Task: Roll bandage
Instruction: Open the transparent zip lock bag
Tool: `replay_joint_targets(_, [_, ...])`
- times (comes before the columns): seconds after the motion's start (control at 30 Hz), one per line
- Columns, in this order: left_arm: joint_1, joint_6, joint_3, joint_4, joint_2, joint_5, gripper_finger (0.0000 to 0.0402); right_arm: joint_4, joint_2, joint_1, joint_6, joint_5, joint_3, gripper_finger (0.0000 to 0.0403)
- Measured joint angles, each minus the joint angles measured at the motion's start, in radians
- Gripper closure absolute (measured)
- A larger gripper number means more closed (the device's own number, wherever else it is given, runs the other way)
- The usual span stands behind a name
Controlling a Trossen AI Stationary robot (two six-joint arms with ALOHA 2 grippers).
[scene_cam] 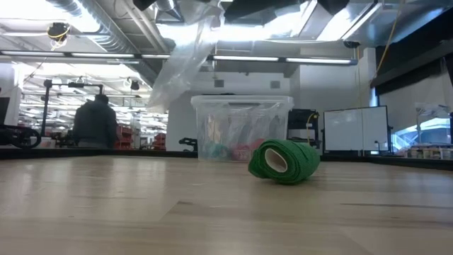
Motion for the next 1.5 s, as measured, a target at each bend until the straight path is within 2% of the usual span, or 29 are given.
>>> replay_joint_targets(0.1, [0.001,0.004,0.0,0.0,0.0,0.01,0.0401,-0.004,0.0,-0.016,-0.059,-0.074,0.0,0.0197])
replay_joint_targets(0.2, [0.001,0.003,0.0,-0.001,0.0,0.01,0.0401,-0.07,0.001,-0.039,-0.03,-0.132,0.0,0.0225])
replay_joint_targets(0.3, [-0.005,-0.019,0.0,-0.014,0.0,0.006,0.0401,-0.105,0.012,-0.041,0.026,-0.105,0.0,0.0289])
replay_joint_targets(0.4, [-0.006,-0.082,0.0,-0.059,0.0,0.001,0.0401,-0.105,0.032,-0.035,0.103,-0.153,0.0,0.0373])
replay_joint_targets(0.43, [-0.007,-0.107,0.0,-0.083,0.0,-0.01,0.0401,-0.104,0.046,-0.028,0.125,-0.162,0.0,0.0387])
replay_joint_targets(0.63, [-0.017,-0.31,0.0,-0.254,0.0,-0.138,0.0401,-0.007,0.162,-0.017,0.267,-0.133,0.0,0.0389])
replay_joint_targets(0.8, [-0.055,-0.395,-0.018,-0.244,0.018,-0.25,0.0401,0.164,0.267,-0.031,0.347,-0.112,0.002,0.039])
replay_joint_targets(0.93, [-0.07,-0.457,-0.039,-0.231,0.084,-0.269,0.0401,0.221,0.312,-0.032,0.472,-0.149,0.001,0.0394])
replay_joint_targets(1.17, [-0.096,-0.543,-0.055,-0.228,0.214,-0.278,0.0401,0.17,0.323,-0.032,0.673,-0.177,-0.003,0.0387])
replay_joint_targets(1.33, [-0.109,-0.553,-0.055,-0.201,0.232,-0.284,0.0401,0.173,0.323,-0.039,0.778,-0.205,-0.03,0.0384])
replay_joint_targets(1.5, [-0.107,-0.554,-0.055,-0.211,0.231,-0.289,0.0401,0.187,0.323,-0.044,0.8,-0.219,-0.039,0.0374])
